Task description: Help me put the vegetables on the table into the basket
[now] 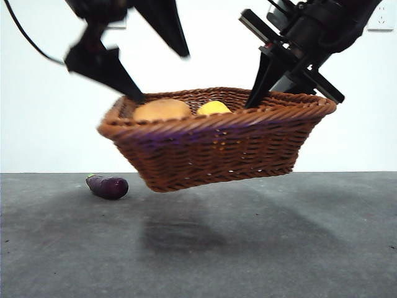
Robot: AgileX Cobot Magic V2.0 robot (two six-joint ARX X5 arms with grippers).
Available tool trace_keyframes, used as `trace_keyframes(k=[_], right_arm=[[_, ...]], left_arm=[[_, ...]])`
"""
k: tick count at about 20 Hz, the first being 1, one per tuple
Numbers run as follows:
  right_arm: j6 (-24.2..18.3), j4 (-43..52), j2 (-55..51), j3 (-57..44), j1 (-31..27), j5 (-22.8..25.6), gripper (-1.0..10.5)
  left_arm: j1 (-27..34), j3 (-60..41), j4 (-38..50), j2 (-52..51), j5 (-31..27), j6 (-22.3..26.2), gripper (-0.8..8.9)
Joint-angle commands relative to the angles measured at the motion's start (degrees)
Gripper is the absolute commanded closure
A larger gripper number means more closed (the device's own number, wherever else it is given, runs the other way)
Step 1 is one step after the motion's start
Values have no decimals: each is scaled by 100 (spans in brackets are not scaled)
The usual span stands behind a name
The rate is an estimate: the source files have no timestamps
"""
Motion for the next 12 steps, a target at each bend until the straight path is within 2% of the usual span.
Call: trace_keyframes(k=[1, 5, 9, 12], right_arm=[[48, 94, -125, 17, -184, -133, 959], [-278, -313, -485, 382, -614, -127, 958], [-793, -1038, -872, 1189, -1029, -111, 958], [-1008, -1423, -1049, 1668, -1139, -103, 958]], left_arm=[[407, 304, 20, -273, -352, -348, 343], [1252, 835, 282, -264, -1191, -721, 342], [1873, 839, 625, 382, -1150, -1287, 342], [2017, 1080, 660, 1189, -1145, -1598, 342]])
